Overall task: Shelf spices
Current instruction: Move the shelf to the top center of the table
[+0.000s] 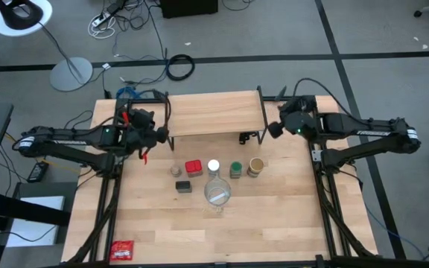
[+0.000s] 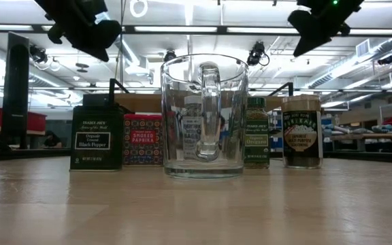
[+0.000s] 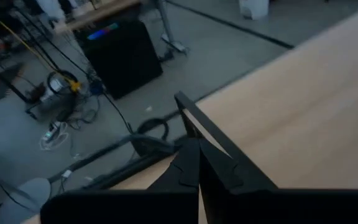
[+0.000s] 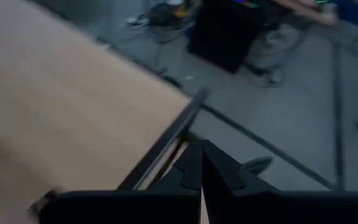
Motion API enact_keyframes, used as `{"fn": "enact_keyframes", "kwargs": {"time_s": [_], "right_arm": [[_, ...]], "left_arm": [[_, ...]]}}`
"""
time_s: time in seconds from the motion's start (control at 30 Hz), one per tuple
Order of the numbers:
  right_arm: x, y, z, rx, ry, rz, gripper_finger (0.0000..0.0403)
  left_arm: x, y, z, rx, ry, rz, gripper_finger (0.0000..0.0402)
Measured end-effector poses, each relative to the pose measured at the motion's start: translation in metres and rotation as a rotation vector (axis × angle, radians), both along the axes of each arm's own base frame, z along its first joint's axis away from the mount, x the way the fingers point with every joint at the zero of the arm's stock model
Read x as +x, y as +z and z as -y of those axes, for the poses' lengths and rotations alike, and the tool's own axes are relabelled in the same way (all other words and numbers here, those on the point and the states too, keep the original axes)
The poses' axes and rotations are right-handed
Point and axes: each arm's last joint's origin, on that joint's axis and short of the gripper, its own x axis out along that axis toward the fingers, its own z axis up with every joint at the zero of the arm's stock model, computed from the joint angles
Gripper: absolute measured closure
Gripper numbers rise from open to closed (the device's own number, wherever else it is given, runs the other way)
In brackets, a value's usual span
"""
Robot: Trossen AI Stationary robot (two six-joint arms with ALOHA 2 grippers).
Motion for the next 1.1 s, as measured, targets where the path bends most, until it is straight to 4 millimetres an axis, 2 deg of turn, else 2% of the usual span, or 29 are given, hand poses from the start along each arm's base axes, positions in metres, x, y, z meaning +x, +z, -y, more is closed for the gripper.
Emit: {"fn": "enact_keyframes", "kwargs": {"time_s": [0.13,0.3,0.43,0.67,0.9,1.0,1.1], "right_arm": [[-0.001,-0.014,-0.009,0.062,0.124,-0.016,0.0403],[-0.008,-0.031,-0.017,0.121,0.149,0.008,0.0390],[-0.012,-0.035,-0.021,0.130,0.157,0.040,0.0361],[-0.007,-0.036,-0.023,0.098,0.203,0.083,0.0292],[-0.005,-0.038,-0.024,0.130,0.242,0.077,0.0204],[-0.004,-0.039,-0.025,0.133,0.245,0.068,0.0170],[-0.004,-0.039,-0.025,0.137,0.248,0.064,0.0147]], "left_arm": [[0.001,-0.002,-0.002,-0.067,-0.067,-0.035,0.0395],[0.001,-0.003,0.000,-0.090,-0.111,-0.045,0.0373],[-0.002,0.000,0.003,-0.095,-0.130,-0.025,0.0328],[-0.002,0.000,0.008,-0.175,-0.168,0.050,0.0233],[0.005,-0.043,0.022,-0.252,-0.203,0.148,0.0158],[0.004,-0.062,0.029,-0.284,-0.196,0.199,0.0139],[0.001,-0.072,0.034,-0.289,-0.174,0.245,0.0132]]}}
